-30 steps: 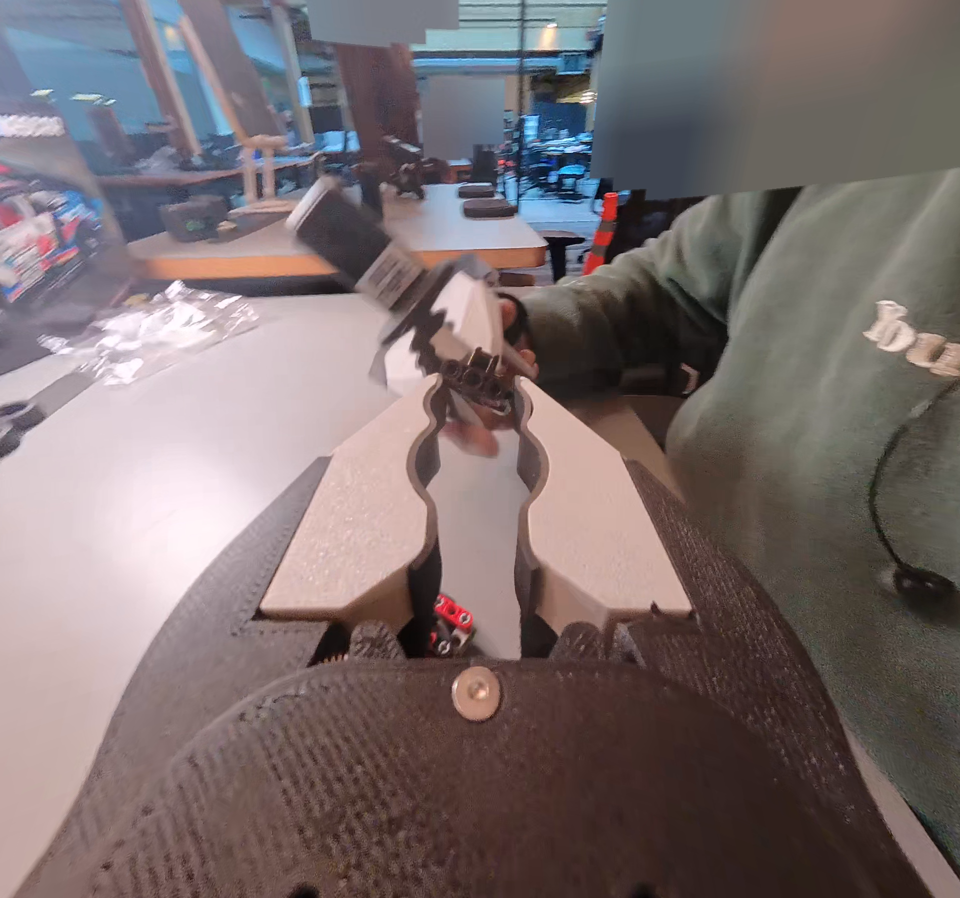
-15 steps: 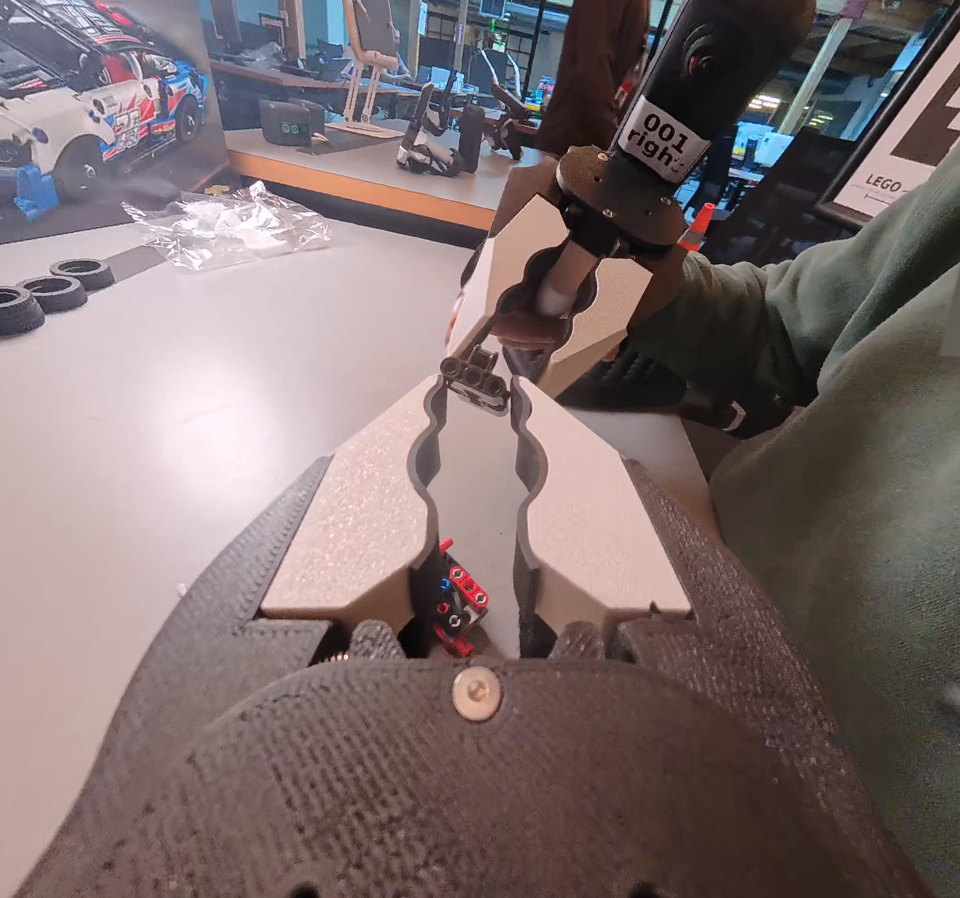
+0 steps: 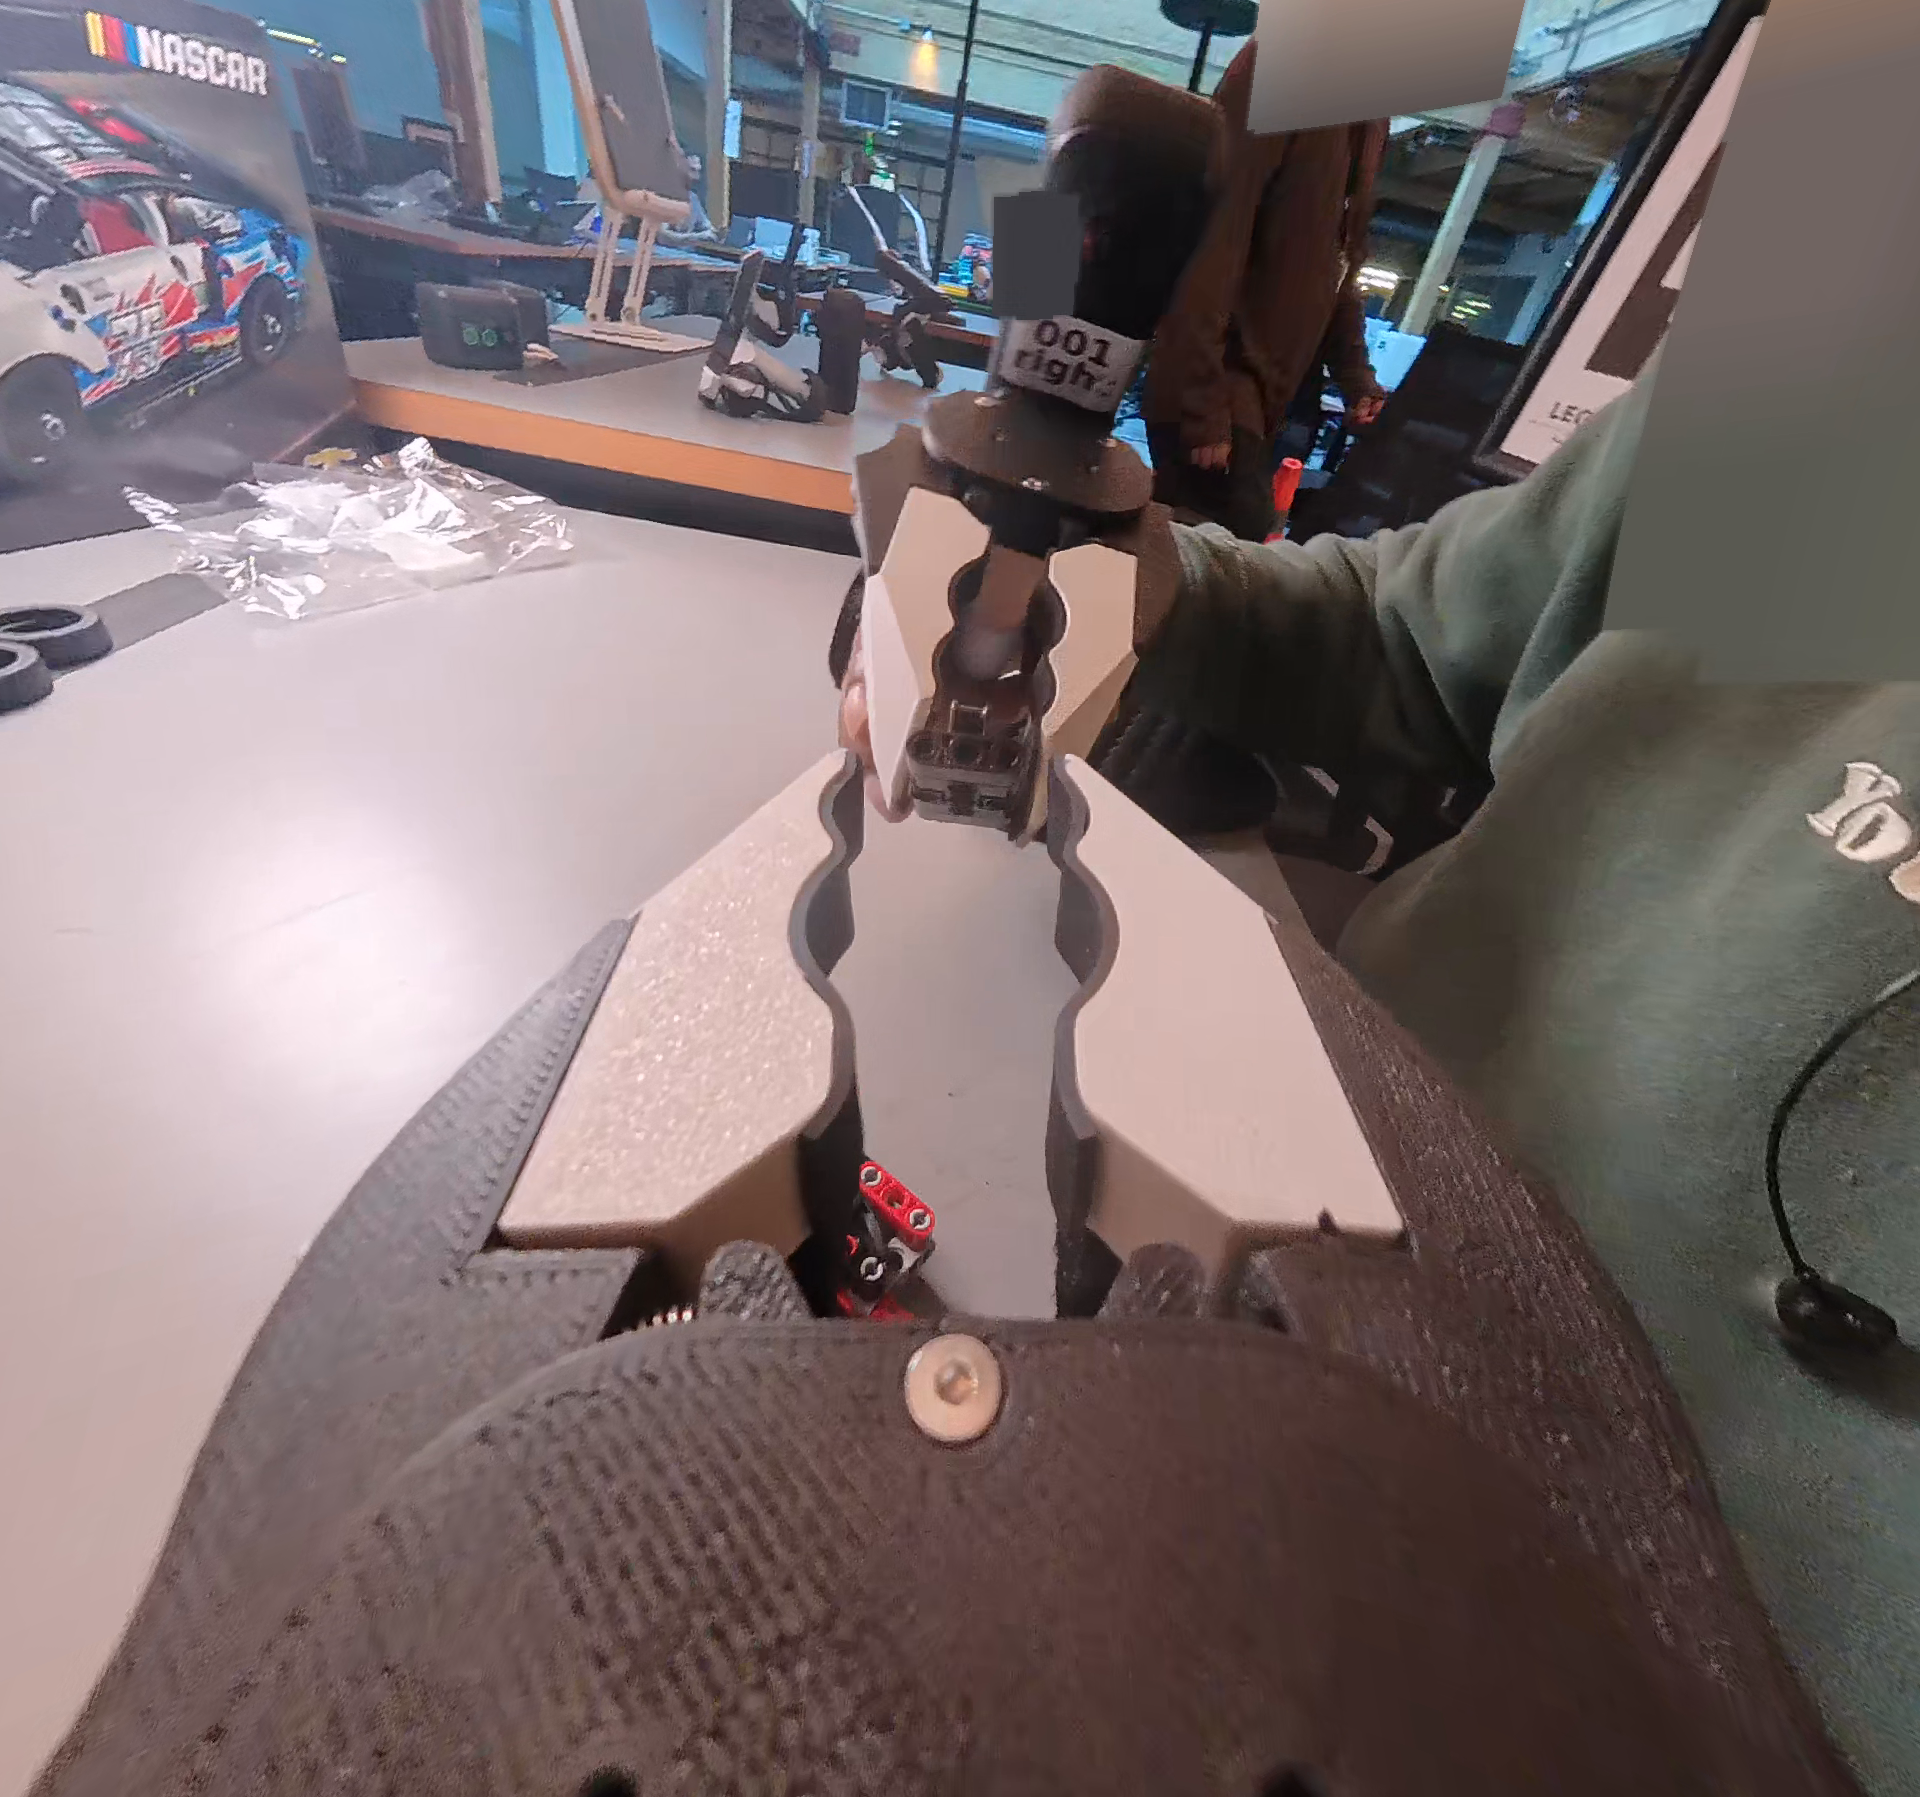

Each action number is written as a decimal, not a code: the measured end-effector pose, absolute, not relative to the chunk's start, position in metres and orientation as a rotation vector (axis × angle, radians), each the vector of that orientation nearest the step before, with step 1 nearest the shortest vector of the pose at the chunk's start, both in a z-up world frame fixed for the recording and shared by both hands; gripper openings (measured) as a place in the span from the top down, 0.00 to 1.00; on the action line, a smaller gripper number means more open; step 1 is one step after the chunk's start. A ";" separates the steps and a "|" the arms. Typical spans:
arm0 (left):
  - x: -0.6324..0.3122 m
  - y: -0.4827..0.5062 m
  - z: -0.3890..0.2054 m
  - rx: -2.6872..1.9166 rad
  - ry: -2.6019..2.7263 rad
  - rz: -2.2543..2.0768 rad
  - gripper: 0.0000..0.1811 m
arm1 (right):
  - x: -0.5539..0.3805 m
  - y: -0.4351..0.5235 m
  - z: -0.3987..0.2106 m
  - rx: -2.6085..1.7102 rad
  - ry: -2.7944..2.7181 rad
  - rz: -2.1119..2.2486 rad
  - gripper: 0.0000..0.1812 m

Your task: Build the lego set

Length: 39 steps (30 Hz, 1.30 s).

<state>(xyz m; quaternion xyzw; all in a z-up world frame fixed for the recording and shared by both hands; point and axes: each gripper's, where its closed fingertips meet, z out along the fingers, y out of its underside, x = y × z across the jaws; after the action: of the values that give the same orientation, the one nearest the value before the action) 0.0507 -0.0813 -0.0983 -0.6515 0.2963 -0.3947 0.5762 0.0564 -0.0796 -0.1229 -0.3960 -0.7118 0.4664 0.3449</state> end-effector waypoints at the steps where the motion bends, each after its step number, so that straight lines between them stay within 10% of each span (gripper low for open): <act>1: 0.053 -0.084 -0.098 -1.518 0.714 -0.923 0.81 | 0.058 -0.082 -0.124 -1.017 -1.864 1.244 0.87; 39: 0.061 -0.093 -0.117 -1.458 0.934 -0.678 0.88 | 0.049 -0.094 -0.132 -0.913 -2.003 1.066 0.88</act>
<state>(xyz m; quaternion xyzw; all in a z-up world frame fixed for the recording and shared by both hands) 0.0609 -0.0933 -0.1170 -0.6285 0.4026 -0.2921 0.5980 0.0491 -0.0943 -0.1320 -0.3509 -0.7699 0.4098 0.3408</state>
